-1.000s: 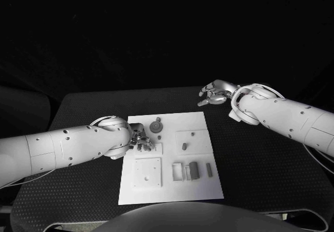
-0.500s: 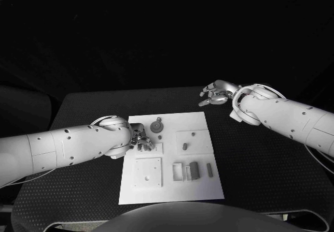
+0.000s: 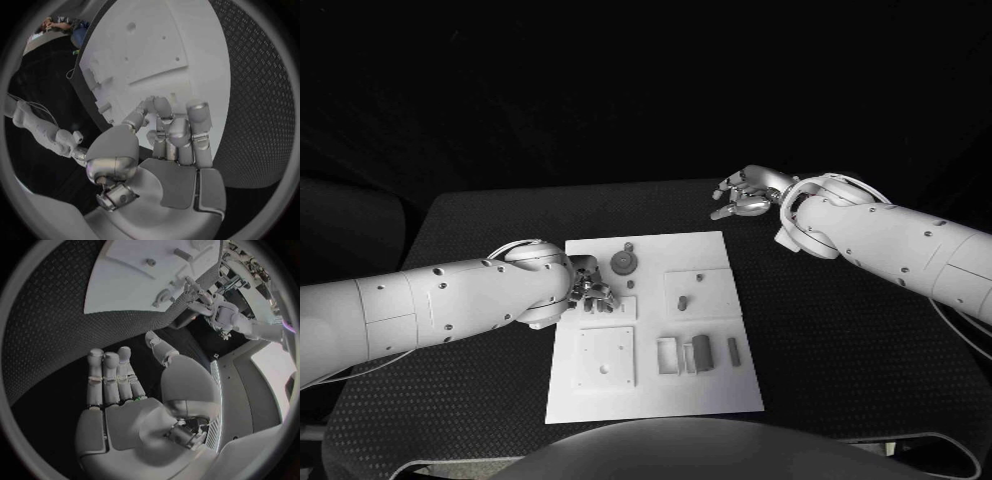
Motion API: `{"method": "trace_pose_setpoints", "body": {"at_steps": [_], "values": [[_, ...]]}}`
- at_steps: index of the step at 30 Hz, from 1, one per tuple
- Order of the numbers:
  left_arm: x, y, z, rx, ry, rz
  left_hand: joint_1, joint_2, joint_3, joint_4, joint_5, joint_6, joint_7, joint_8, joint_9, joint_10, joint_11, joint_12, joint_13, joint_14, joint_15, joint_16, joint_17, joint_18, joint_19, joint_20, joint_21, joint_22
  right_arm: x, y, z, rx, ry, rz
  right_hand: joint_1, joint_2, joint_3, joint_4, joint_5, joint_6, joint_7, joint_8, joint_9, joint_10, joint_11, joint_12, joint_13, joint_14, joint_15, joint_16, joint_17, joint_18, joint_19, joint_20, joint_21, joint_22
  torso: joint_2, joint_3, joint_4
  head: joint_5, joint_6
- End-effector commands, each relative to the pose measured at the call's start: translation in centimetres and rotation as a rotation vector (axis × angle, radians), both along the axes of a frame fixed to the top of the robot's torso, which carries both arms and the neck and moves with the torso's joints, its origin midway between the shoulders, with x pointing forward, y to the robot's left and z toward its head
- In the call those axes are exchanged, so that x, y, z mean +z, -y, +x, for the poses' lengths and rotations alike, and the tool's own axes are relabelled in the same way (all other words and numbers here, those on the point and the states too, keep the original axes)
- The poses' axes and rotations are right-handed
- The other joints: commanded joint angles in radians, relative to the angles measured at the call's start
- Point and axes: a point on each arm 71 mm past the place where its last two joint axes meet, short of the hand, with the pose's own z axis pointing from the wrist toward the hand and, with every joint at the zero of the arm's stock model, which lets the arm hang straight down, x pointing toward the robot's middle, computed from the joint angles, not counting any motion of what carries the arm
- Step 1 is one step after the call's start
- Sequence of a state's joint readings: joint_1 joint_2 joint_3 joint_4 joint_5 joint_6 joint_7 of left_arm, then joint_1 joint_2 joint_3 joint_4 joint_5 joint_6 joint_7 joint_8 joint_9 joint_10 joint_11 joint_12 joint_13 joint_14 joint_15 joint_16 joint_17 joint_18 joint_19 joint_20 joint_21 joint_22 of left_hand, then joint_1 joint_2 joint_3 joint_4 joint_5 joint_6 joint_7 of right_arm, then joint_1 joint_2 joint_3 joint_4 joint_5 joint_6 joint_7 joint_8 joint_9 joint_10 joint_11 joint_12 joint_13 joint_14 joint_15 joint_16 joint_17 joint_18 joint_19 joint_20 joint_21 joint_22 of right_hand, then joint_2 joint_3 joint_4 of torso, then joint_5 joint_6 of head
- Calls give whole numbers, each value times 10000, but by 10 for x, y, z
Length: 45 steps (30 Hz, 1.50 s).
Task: Assemble the parts on the task board
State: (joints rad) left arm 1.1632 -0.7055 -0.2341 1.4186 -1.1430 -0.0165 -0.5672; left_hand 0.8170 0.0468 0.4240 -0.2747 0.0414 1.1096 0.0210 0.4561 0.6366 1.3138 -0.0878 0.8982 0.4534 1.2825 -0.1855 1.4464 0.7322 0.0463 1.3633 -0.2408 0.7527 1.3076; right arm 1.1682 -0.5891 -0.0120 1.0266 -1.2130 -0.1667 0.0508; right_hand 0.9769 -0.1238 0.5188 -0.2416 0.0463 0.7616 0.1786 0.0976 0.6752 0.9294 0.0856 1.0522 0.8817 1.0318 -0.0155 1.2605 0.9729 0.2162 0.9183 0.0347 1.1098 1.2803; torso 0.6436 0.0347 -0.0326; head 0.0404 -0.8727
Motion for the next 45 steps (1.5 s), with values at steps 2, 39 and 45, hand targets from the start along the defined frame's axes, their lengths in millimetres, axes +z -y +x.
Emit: {"method": "trace_pose_setpoints", "body": {"at_steps": [2,39,45], "values": [[-4,0,-2,-58,-196,208,-207,-118,-68,85,67,77,-9,48,-36,62,-11,-65,0,2,-111,-36,11,415,27,-75,44,140,-1,-1,0,96,-91,-84,-65,8,1,57,19,-100,197,56,-13,-73,-10,66,-17,3,-81,27,-18,456,-12,-80,-27,-14,1,-2,-3,12,1],[-3,-1,-1,206,-179,-288,-1336,-971,47,767,68,92,-59,126,-95,117,-63,-80,10,17,-164,-5,53,460,93,-167,8,140,-2,-1,-1,127,-173,-164,-58,6,4,55,19,-108,199,56,-17,-83,-7,73,-31,-4,-78,28,-22,456,-17,-80,-31,-14,0,4,-14,-15,1],[-3,0,-1,194,-121,-360,-1391,-994,30,778,68,99,-64,136,-95,124,-68,-77,14,17,-168,2,60,463,96,-173,10,144,-2,-1,-1,129,-175,-165,-56,6,5,55,19,-109,199,57,-18,-84,-7,75,-33,-4,-78,28,-22,456,-18,-80,-31,-14,1,3,-7,-32,1]]}}
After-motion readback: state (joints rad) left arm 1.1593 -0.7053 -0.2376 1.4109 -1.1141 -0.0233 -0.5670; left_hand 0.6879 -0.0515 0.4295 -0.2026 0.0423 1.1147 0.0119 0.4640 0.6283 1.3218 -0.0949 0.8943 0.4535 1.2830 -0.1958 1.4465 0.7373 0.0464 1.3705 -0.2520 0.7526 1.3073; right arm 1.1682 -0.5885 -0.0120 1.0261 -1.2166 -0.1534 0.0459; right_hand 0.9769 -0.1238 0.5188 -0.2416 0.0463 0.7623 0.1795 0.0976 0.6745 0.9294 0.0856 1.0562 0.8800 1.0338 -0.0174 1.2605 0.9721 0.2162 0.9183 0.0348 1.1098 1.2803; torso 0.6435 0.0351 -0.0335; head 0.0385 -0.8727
